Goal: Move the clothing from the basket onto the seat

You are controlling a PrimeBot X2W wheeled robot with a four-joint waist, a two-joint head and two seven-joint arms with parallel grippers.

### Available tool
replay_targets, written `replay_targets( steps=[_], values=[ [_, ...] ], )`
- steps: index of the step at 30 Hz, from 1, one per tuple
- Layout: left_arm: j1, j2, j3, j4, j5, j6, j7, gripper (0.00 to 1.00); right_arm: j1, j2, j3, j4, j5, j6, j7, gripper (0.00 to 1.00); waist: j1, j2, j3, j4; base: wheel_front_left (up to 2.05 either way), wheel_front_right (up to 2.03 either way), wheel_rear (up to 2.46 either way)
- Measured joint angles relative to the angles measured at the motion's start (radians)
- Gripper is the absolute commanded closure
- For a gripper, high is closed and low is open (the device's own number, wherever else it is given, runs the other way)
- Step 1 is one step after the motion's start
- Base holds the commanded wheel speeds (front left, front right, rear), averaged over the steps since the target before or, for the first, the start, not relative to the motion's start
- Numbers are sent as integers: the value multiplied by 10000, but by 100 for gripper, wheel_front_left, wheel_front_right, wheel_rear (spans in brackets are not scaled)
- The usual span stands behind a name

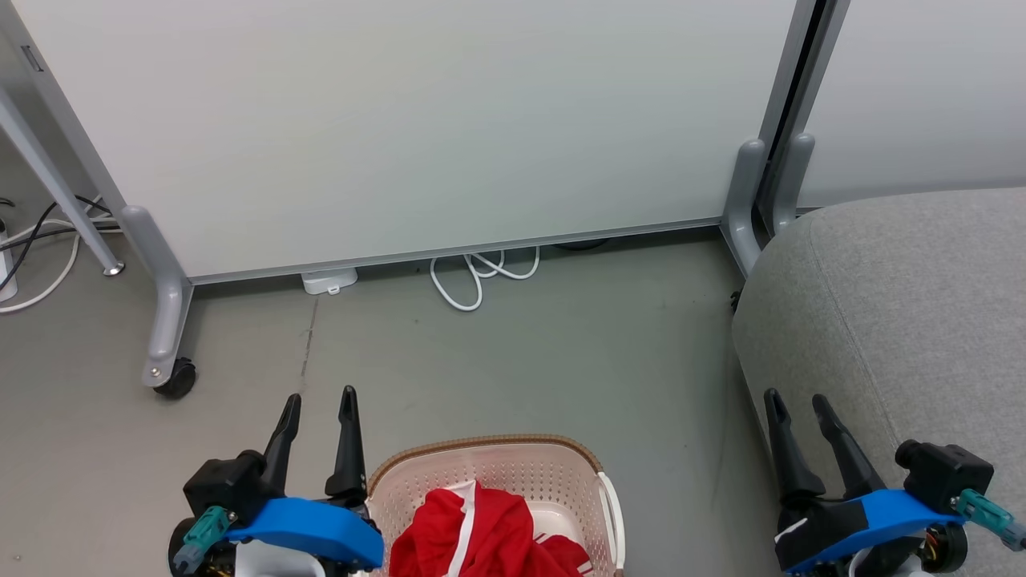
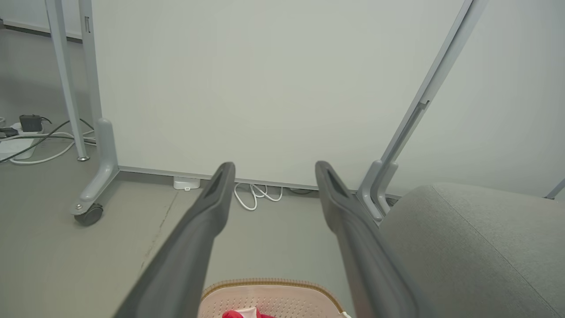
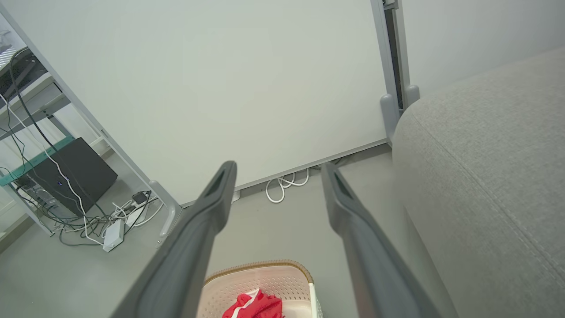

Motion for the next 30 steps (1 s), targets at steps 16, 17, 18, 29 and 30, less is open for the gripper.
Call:
replay_targets(
  steps=[16, 17, 18, 29, 30],
  values=[
    [-2, 2, -173, 155, 1118, 58, -320, 0, 10, -19, -115, -38, -1160, 2, -203, 0, 0, 0, 5, 62, 0, 0, 0],
    [-2, 2, -173, 155, 1118, 58, -320, 0, 10, -19, -115, -38, -1160, 2, -203, 0, 0, 0, 5, 62, 0, 0, 0],
    [-2, 2, -192, 176, 1191, 59, -343, 0, 11, -21, -88, -48, -1289, 2, -217, 0, 0, 0, 1, 72, 0, 0, 0],
    [-3, 6, -332, 234, 1661, 100, -543, 0, 33, -35, -282, -46, -2224, 13, -261, 0, 0, 0, -10, 107, 0, 0, 0],
    [-3, 6, -339, 247, 1753, 104, -585, 0, 33, -35, -301, -46, -2378, 13, -261, 0, 0, 0, -8, 110, 0, 0, 0]
  ],
)
